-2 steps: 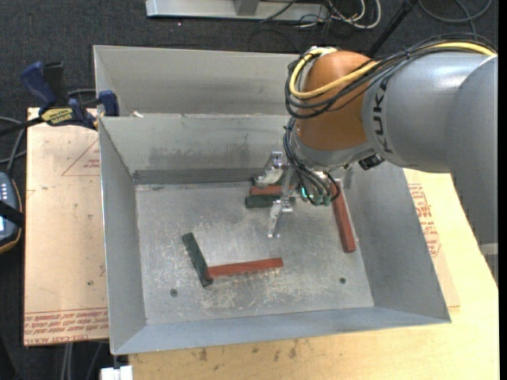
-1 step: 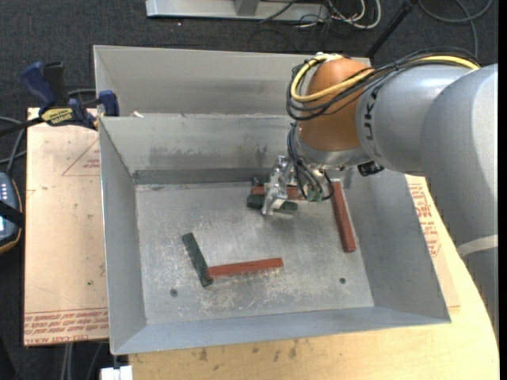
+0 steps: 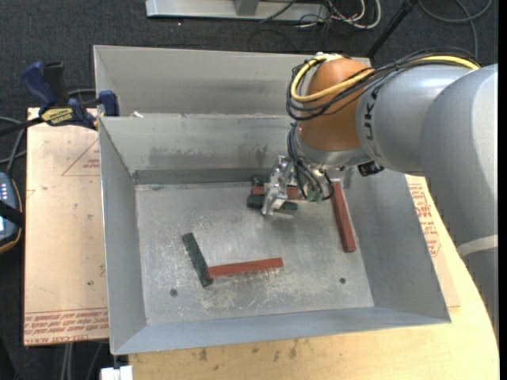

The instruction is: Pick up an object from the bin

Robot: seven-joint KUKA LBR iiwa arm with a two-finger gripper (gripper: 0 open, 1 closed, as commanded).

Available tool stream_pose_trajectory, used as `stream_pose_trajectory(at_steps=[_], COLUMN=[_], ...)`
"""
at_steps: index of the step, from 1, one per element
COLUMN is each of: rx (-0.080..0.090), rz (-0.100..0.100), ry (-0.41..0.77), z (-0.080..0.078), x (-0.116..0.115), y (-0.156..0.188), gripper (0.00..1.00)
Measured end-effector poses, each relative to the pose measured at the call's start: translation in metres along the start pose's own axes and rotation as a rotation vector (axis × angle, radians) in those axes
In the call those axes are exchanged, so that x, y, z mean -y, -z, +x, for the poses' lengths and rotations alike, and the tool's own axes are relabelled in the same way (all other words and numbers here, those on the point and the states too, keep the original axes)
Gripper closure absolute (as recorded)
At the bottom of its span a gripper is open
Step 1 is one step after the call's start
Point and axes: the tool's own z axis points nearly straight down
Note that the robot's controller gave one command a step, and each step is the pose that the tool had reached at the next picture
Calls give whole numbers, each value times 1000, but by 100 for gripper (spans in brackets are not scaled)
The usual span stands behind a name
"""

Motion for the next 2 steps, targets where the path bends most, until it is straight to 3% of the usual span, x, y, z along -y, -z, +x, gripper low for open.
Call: stream_pose_trajectory(at_steps=[1,2], rx=[-25,-33], rz=[10,10], ry=[-20,-27], z=[2,4], x=[-5,-3], y=[20,34], gripper=[100,100])
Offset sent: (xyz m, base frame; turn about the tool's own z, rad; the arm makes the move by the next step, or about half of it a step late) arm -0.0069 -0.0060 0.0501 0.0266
